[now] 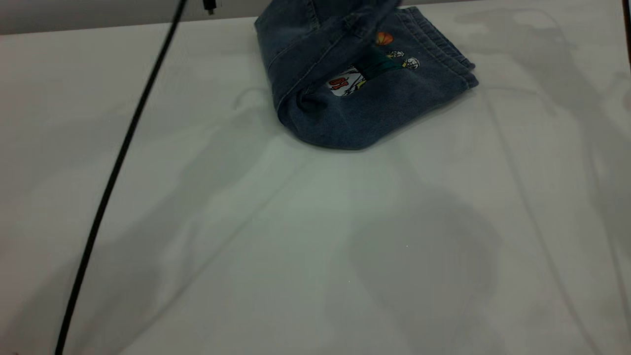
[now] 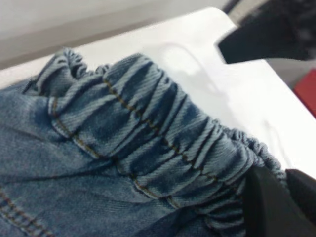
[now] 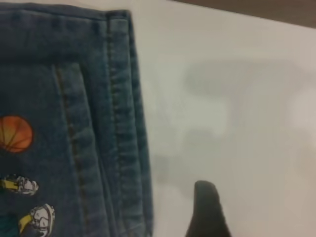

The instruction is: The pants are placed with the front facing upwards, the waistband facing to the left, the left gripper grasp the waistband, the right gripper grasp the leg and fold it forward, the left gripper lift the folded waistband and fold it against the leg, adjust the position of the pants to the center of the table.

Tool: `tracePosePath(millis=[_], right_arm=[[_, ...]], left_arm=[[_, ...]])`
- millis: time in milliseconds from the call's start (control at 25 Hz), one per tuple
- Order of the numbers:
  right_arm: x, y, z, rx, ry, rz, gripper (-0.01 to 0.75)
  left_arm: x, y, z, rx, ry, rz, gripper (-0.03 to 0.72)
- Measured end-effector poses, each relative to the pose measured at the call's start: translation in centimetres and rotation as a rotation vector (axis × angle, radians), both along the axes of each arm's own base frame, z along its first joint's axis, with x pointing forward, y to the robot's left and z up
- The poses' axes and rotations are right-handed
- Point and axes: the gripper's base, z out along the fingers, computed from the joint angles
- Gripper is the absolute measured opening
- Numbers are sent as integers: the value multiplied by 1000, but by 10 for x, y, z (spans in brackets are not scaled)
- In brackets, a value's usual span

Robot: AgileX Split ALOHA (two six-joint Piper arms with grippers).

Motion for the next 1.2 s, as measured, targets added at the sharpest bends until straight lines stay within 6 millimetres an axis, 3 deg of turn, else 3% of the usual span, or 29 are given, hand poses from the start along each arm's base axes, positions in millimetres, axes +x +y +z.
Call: tracePosePath(millis=[160, 360, 520, 640, 800, 1000, 1200], right_arm=[[0, 3, 0, 34, 3, -1, 411], [0, 4, 0, 52, 4, 1, 411], [0, 4, 0, 54, 4, -2, 411], [-1, 6, 1, 78, 7, -1, 411], [-1, 12, 2, 141, 13, 2, 411], [-1, 16, 2, 187, 17, 4, 411], [-2, 17, 3, 201, 18, 6, 411]], left_arm=[[-3, -12, -12, 51, -67, -6, 153], [-3, -18, -16, 30, -85, -4, 426], [1, -16, -13, -33, -49, 68, 591], [4, -13, -12, -40, -43, 125, 614], [9, -4, -12, 28, -111, 93, 578], [10, 6, -14, 131, -143, -21, 559], [8, 5, 5, 208, -91, -187, 559]])
